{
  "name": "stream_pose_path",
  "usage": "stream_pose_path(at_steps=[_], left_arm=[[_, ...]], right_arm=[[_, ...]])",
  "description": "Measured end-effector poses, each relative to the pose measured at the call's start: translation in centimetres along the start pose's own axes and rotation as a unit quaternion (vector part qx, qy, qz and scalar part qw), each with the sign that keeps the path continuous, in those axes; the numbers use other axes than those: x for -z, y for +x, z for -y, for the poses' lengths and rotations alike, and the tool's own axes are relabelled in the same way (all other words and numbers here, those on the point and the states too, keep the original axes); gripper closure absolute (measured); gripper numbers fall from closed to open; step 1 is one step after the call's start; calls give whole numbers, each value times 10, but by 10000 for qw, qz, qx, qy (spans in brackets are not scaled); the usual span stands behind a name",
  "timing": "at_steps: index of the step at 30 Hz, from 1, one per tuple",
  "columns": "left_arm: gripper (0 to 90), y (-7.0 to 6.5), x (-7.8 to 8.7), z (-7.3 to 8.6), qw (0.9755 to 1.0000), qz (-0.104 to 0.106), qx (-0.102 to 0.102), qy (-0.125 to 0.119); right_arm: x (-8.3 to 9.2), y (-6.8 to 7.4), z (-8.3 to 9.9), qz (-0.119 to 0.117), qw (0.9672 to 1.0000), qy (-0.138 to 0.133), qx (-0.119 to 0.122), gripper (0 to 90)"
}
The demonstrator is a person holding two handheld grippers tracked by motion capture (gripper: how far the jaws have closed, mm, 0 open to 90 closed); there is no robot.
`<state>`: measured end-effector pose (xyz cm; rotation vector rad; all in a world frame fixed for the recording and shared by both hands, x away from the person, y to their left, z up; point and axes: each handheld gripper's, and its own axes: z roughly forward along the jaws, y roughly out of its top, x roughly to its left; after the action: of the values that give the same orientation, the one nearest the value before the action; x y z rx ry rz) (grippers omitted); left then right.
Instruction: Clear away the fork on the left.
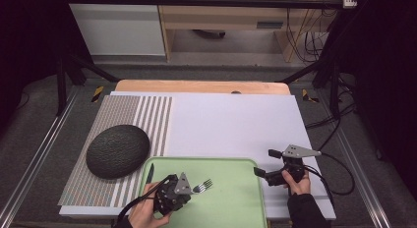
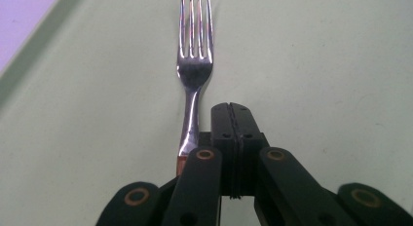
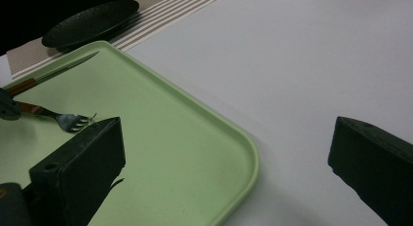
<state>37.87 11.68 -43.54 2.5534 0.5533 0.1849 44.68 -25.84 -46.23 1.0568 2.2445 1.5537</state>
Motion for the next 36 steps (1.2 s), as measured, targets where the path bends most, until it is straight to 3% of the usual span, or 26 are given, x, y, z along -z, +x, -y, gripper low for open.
stream_pose_path(at_steps=[3, 8, 17, 36], left_arm=[[896, 2, -3, -2, 9998, 157, 70, -47], [896, 2, -10, -6, 9999, 155, -44, -53], [896, 6, -20, -2, 9996, 268, -31, -49], [896, 16, -21, 1, 9998, 147, -113, -49]], right_arm=[[0, 0, 0, 4, 10000, 5, -4, 7], [0, 0, 0, 5, 10000, 6, -1, 7], [0, 0, 0, 6, 10000, -2, 2, 7], [-1, 0, 0, 18, 10000, 19, 12, 7]])
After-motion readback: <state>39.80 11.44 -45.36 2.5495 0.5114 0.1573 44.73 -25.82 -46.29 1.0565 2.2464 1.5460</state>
